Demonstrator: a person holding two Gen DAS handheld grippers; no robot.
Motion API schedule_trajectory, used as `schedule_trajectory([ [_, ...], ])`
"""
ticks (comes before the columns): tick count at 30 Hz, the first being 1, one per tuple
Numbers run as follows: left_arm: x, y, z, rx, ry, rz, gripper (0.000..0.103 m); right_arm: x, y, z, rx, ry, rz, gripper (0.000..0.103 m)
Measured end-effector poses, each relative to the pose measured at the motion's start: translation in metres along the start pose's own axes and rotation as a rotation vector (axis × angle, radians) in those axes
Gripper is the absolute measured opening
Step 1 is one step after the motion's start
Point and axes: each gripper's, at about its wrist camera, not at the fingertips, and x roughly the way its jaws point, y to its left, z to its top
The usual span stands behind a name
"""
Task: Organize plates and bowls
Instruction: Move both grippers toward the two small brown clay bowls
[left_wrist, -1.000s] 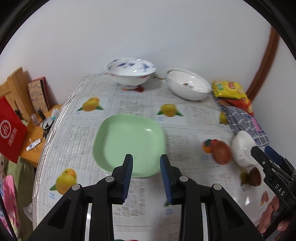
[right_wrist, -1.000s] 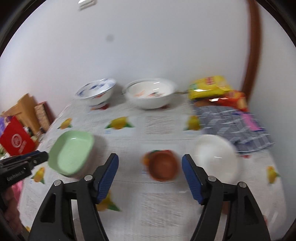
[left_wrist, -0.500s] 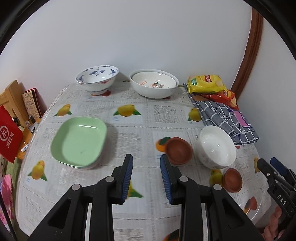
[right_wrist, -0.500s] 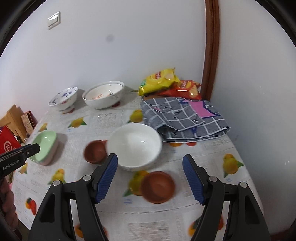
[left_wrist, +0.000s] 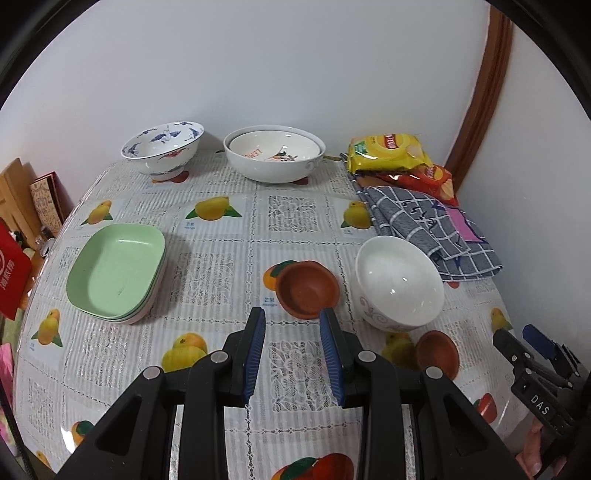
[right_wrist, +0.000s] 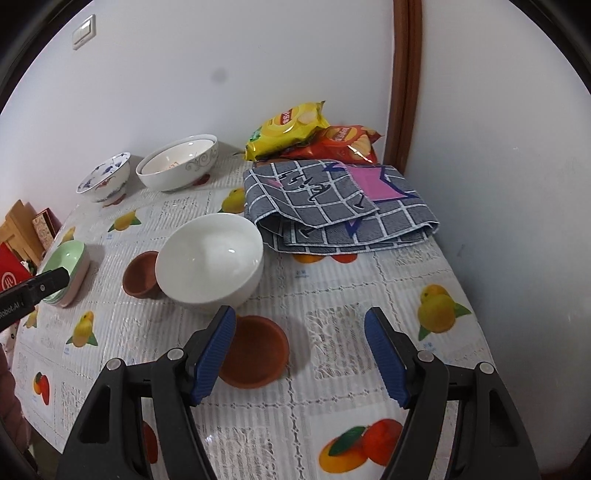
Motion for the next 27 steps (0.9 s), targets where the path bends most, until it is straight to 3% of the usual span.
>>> schedule_trajectory([
  [7, -0.007, 0.008, -0.005, 0.100, 0.004, -0.051, 0.029, -0.023, 0.003, -0.023, 0.101, -0.009, -0.033, 0.072],
  [10, -0.008, 0.015, -0.004, 0.150, 0.011, -0.097, 0.029, -0.035, 0.012, -0.034, 0.139, -0.003, -0.120, 0.072],
  [14, -0.007, 0.025, -0.002, 0.230, 0.012, -0.120, 0.029, -0.050, 0.023, -0.042, 0.202, -0.010, -0.194, 0.079],
  [19, -0.003, 0.033, 0.004, 0.276, 0.007, -0.137, 0.029, -0.062, 0.039, -0.046, 0.248, -0.005, -0.291, 0.080],
  [27, -0.011, 0.032, -0.005, 0.293, -0.011, -0.136, 0.029, -0.085, 0.055, -0.060, 0.271, -0.071, -0.247, 0.080],
])
